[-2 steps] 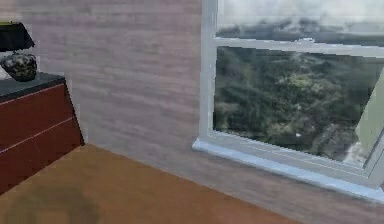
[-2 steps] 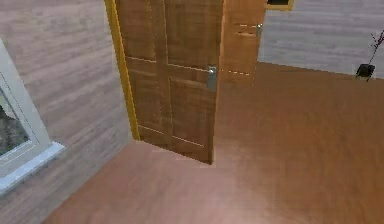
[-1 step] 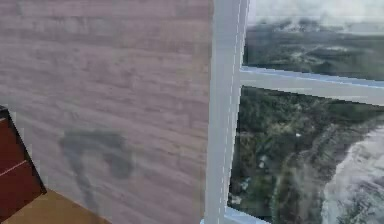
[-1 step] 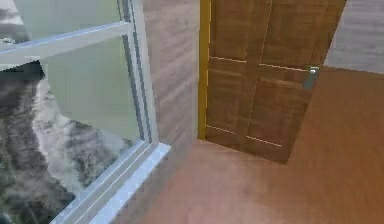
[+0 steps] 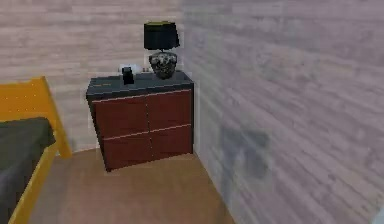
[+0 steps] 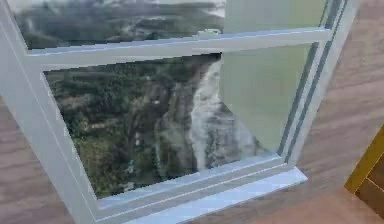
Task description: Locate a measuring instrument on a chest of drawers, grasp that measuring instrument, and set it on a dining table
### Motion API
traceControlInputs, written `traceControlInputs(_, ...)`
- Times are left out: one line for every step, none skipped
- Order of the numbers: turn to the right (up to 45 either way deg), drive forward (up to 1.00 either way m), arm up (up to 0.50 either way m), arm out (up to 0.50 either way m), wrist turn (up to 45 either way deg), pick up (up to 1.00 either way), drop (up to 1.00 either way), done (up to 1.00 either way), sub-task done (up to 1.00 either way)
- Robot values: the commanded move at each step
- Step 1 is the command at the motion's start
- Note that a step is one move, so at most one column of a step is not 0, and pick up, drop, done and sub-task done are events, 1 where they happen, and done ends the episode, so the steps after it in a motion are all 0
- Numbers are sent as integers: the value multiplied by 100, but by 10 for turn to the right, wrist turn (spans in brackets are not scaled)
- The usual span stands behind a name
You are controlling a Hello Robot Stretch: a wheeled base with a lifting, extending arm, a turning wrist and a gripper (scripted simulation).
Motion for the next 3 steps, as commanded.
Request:
traceControlInputs(-300,0,0,0,0,0,0,0,0)
traceControlInputs(0,95,0,0,0,0,0,0,0)
traceControlInputs(90,0,0,0,0,0,0,0,0)
